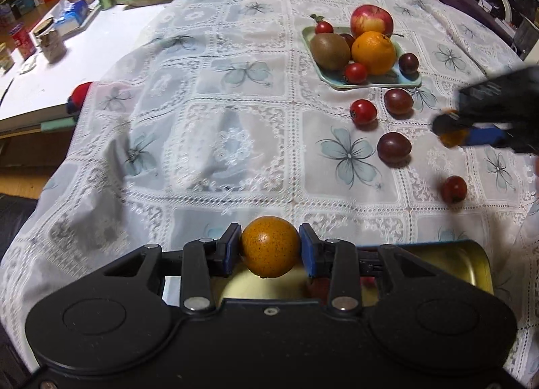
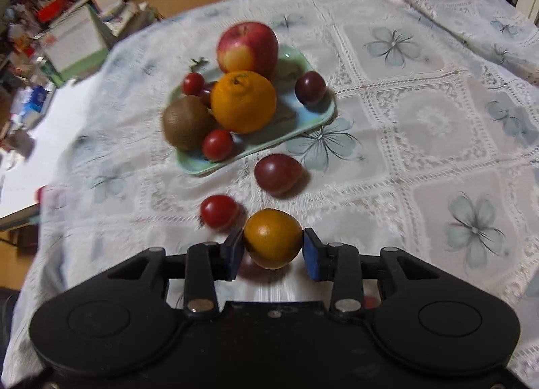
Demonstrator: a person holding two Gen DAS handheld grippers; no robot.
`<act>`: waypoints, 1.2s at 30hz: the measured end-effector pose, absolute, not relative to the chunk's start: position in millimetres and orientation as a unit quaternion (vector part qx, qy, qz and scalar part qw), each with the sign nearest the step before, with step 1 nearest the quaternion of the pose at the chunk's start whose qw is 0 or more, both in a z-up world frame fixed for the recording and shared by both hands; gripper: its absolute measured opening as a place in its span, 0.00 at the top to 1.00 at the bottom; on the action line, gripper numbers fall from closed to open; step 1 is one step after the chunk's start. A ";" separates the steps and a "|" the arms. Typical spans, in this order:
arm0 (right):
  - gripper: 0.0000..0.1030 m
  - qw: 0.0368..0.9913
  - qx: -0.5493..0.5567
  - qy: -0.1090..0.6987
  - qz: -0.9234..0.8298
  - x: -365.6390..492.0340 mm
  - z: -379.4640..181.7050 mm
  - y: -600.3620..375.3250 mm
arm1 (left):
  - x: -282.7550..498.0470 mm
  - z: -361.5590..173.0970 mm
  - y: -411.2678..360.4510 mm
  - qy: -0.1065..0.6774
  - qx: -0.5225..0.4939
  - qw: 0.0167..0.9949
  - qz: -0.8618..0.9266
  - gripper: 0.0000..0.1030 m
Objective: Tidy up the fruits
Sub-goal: 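Carry the yellow tomatoes in both grippers over the gold tray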
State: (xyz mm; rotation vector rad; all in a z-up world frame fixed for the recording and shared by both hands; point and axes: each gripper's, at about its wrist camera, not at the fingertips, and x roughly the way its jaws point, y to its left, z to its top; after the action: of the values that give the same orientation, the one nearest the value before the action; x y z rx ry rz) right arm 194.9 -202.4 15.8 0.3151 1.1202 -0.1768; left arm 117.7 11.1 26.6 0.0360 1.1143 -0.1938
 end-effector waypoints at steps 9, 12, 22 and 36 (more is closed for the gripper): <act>0.64 0.844 0.151 0.512 -0.038 102.4 51.8 -209.1 | 85.7 26.2 26.7 0.524 0.003 0.848 -0.074 0.56; 0.63 0.838 0.156 0.522 -0.031 79.5 46.5 -209.5 | 77.6 19.7 21.4 0.526 0.010 0.847 -0.076 0.56; 0.63 0.818 0.114 0.563 -0.036 40.1 5.0 -194.5 | 70.0 -0.3 12.8 0.531 0.026 0.845 -0.049 0.56; 0.63 0.798 0.104 0.592 -0.029 36.7 -8.7 -187.4 | 65.5 -3.5 12.6 0.539 0.020 0.840 -0.059 0.55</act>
State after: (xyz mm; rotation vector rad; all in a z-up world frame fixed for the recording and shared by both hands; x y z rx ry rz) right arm 36.7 -187.4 -8.7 0.2236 1.2713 -0.0617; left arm 65.5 12.6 -3.5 0.0426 1.1396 -0.1237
